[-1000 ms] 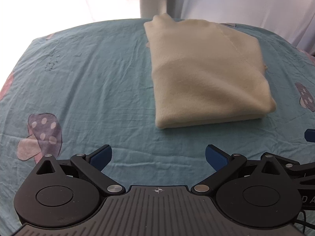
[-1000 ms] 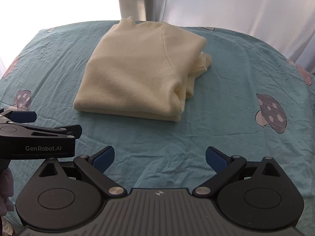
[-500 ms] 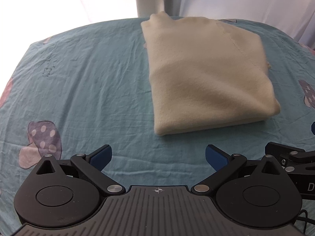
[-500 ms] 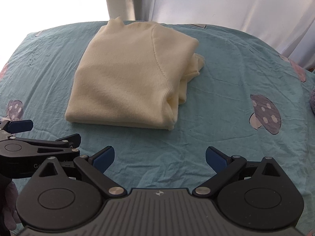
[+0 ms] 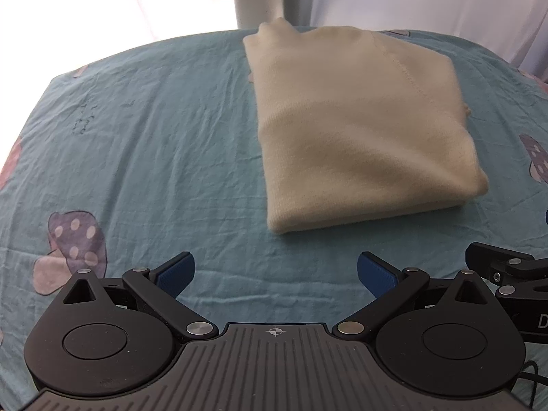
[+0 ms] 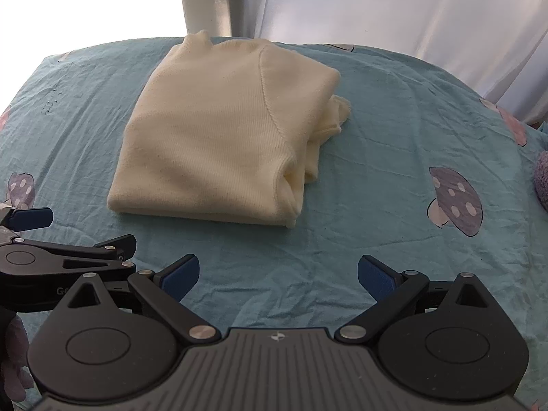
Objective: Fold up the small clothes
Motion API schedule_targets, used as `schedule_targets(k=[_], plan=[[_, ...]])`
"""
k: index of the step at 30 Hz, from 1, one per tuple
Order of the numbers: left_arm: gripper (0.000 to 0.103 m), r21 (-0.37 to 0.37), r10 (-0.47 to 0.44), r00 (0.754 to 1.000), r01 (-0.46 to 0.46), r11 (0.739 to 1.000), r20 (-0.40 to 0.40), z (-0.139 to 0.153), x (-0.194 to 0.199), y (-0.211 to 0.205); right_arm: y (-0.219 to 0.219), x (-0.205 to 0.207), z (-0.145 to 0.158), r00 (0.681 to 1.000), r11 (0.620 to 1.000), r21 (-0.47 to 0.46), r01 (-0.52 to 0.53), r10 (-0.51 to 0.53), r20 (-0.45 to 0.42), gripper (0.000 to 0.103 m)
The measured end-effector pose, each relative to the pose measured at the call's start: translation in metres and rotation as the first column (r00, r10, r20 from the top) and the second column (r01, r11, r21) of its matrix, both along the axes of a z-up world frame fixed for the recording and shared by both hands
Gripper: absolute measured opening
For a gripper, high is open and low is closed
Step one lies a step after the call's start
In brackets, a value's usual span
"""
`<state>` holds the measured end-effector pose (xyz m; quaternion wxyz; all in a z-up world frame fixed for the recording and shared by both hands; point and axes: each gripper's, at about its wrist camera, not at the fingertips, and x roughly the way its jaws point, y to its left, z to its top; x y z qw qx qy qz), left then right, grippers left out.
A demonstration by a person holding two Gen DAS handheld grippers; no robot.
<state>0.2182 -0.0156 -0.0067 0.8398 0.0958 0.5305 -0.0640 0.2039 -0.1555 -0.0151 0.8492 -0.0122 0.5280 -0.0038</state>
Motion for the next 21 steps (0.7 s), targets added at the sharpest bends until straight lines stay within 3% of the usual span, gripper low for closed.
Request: schedule_targets(k=[21], plan=[[0.103, -0.008, 0.002, 1.0, -0.002, 1.0, 0.0, -0.0016, 0.0021, -0.0034, -0.0019, 0.0008, 0.0007, 1.0, 1.0, -0.001, 0.007, -0.007, 0.008, 0.099]])
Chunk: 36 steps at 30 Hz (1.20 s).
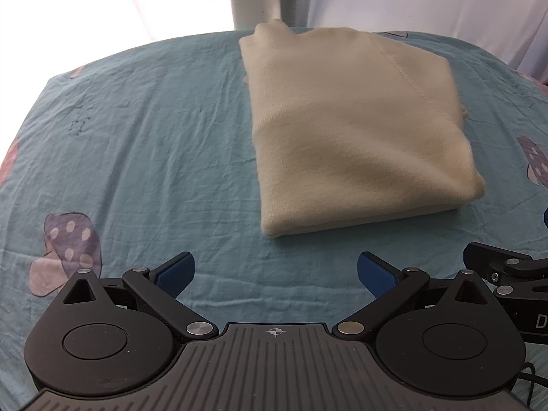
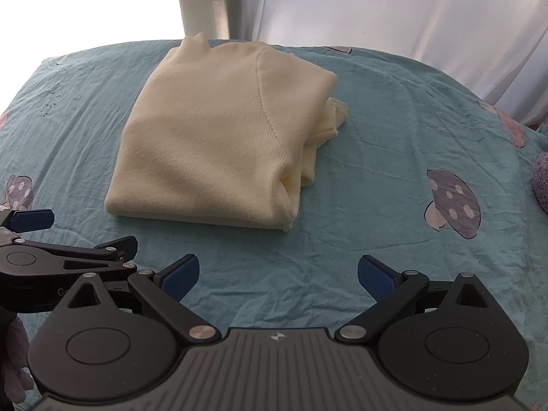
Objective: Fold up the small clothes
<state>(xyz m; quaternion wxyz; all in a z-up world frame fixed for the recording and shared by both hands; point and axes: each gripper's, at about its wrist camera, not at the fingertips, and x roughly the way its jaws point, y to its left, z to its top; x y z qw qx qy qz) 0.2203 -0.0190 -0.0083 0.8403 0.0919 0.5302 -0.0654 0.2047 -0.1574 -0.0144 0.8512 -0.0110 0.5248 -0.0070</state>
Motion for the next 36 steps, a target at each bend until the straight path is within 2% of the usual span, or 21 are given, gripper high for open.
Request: schedule_targets(k=[36], plan=[[0.103, -0.008, 0.015, 1.0, -0.015, 1.0, 0.005, 0.0025, -0.0045, 0.0031, -0.0021, -0.0055, 0.0043, 1.0, 1.0, 0.002, -0.003, 0.003, 0.029, 0.099]])
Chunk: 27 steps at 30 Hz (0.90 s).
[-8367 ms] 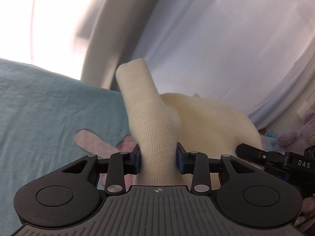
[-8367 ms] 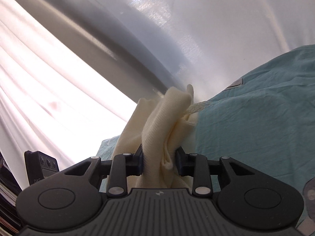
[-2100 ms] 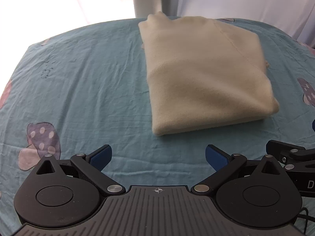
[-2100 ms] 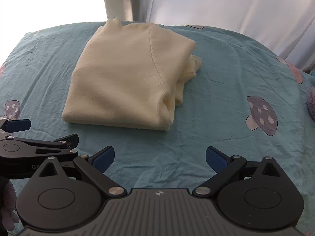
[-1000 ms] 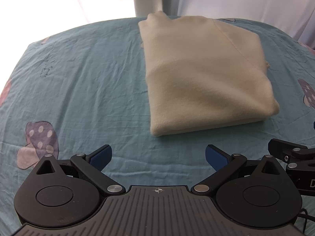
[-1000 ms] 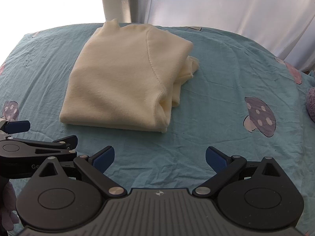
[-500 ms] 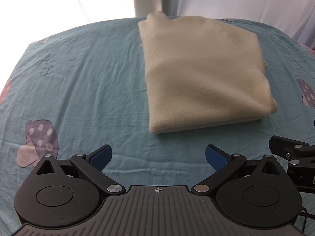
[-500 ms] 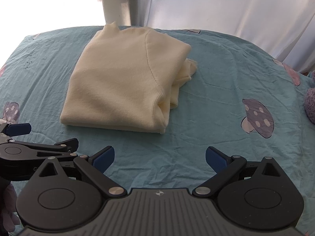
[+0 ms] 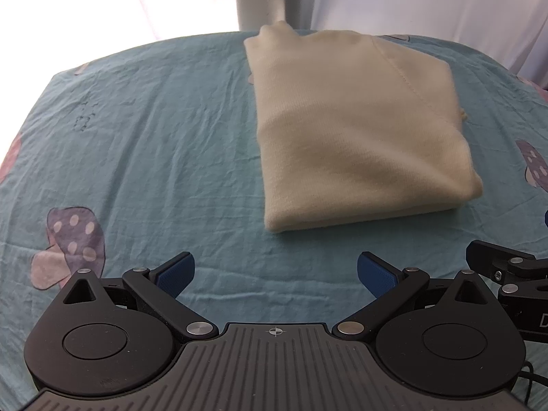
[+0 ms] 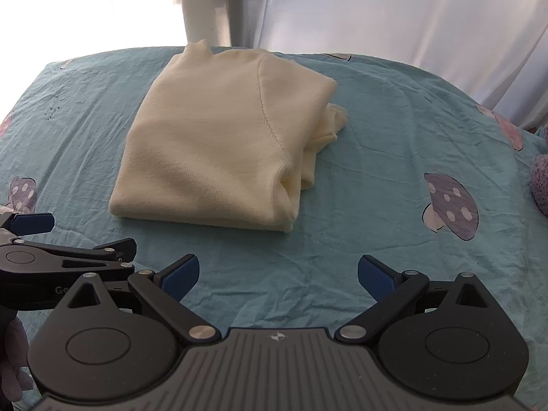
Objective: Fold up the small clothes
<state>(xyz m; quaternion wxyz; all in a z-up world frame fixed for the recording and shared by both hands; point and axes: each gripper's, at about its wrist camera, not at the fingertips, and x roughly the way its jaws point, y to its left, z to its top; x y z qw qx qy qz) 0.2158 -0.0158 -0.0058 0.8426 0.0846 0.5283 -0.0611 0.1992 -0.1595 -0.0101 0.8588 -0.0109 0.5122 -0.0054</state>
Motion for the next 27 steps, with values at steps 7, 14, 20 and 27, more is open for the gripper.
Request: schedule_targets(k=[7, 14, 20, 27], plan=[[0.103, -0.001, -0.002, 1.0, 0.002, 1.0, 0.004, 0.0005, -0.0017, -0.0019, 0.0009, -0.0019, 0.0012, 1.0, 1.0, -0.002, -0.001, 0.001, 0.009, 0.099], [0.103, -0.004, -0.004, 1.0, 0.004, 1.0, 0.008, 0.0015, -0.0019, -0.0026, 0.0015, -0.0024, 0.0012, 1.0, 1.0, -0.005, -0.005, 0.005, 0.008, 0.099], [0.103, -0.005, -0.005, 1.0, 0.005, 1.0, 0.008, 0.0013, -0.0014, -0.0023, 0.0025, -0.0024, 0.0017, 1.0, 1.0, -0.007, -0.008, 0.008, 0.012, 0.099], [0.103, 0.01, -0.012, 1.0, 0.011, 1.0, 0.017, 0.0009, -0.0017, -0.0046, 0.0014, -0.0022, 0.0016, 1.0, 1.0, -0.002, -0.009, 0.009, 0.013, 0.099]])
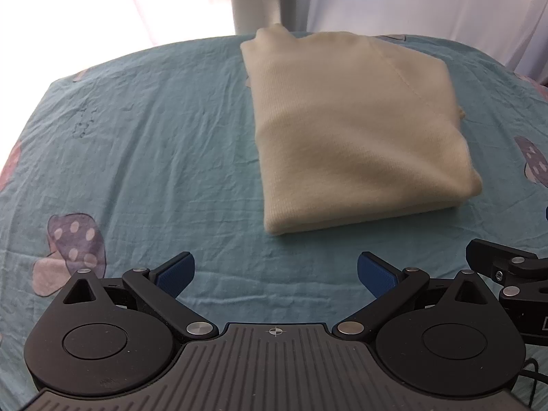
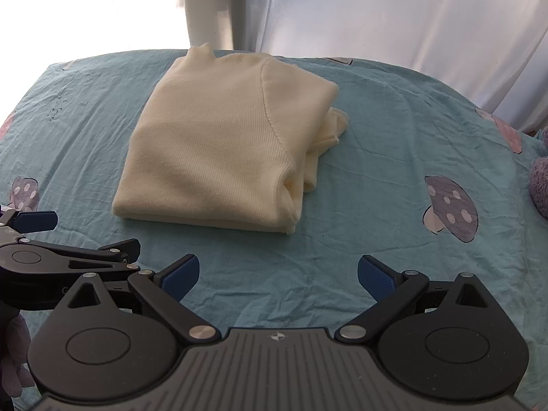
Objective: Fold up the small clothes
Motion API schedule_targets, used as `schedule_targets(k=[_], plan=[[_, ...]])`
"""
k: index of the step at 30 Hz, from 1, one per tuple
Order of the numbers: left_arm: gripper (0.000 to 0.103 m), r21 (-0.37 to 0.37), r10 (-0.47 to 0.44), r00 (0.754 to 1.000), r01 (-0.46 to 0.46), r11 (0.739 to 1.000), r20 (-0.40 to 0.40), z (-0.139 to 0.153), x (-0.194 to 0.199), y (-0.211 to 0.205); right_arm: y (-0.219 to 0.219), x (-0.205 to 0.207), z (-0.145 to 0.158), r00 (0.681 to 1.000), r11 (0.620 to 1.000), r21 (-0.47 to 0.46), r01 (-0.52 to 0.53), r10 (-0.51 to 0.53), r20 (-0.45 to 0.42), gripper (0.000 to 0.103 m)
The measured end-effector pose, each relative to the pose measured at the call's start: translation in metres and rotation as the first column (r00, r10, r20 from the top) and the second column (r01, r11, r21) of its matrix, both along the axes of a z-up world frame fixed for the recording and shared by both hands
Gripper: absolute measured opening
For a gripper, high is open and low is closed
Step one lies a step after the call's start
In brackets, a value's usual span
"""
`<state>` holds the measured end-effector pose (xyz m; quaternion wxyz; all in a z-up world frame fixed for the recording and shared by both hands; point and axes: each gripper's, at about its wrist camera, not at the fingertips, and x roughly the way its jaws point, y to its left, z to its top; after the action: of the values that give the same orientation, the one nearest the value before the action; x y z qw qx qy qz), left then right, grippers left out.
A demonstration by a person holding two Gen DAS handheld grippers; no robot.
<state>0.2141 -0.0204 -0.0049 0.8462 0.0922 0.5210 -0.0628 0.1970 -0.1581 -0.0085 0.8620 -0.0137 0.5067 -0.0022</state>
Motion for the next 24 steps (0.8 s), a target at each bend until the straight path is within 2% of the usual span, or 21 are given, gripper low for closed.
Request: schedule_targets(k=[24], plan=[[0.103, 0.001, -0.012, 1.0, 0.012, 1.0, 0.017, 0.0014, -0.0016, 0.0005, -0.0015, -0.0002, 0.0007, 1.0, 1.0, -0.001, 0.001, -0.001, 0.0, 0.099]])
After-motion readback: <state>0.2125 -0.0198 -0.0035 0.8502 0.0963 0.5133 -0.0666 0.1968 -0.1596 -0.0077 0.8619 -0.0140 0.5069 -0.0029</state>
